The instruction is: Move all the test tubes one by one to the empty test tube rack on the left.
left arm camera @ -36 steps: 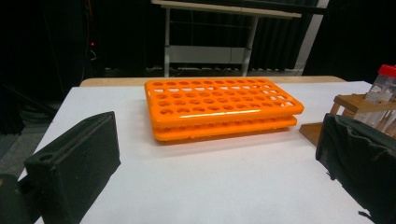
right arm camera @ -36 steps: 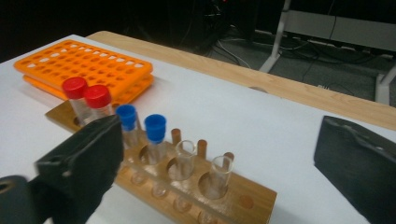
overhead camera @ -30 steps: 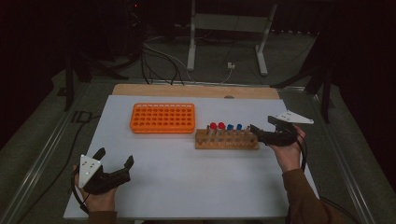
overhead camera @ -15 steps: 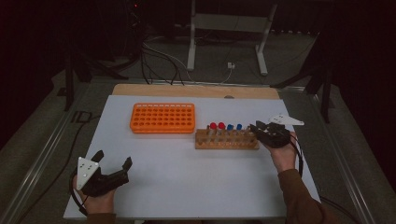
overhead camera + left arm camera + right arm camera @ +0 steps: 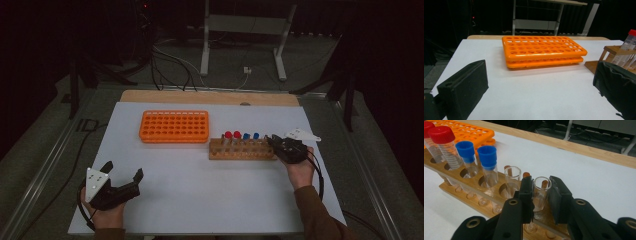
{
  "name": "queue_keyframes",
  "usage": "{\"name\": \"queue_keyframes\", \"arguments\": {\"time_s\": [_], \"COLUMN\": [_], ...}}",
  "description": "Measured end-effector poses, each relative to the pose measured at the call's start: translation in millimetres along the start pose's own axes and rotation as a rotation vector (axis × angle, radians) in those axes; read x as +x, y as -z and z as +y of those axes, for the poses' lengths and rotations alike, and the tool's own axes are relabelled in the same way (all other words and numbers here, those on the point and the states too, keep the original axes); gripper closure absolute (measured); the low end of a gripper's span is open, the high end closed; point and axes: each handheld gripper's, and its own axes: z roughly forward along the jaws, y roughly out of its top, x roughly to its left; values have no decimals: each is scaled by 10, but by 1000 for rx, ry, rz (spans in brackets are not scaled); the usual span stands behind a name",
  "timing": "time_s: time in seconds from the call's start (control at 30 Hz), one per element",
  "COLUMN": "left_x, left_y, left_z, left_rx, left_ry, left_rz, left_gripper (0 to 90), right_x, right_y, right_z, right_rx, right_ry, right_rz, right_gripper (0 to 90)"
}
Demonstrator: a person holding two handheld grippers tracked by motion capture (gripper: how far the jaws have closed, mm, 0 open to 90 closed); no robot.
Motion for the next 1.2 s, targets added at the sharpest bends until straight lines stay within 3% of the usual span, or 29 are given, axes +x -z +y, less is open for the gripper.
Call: {"name": "queue_keyframes", "arguments": {"time_s": [0.5, 0.83, 1.07, 1.2], "left_x": [3, -24, -129, -271], "left_y": [-23, -81, -117, -229], "left_z": [-15, -23, 93, 232], "left_rx": [-10, 6, -14, -14], "left_ry": [-5, -22, -40, -89], "left_rz": [-2, -28, -84, -131], "left_gripper": [7, 7, 8, 8], "right_x": [-6, -24, 17, 79], "right_y": [114, 297, 447, 523], "right_z": [58, 241, 391, 456], "right_rx": [-57, -113, -149, -164], "right_ry": [-18, -20, -8, 4], "right_rz": [11, 25, 48, 68], "right_gripper": [763, 763, 763, 763]}}
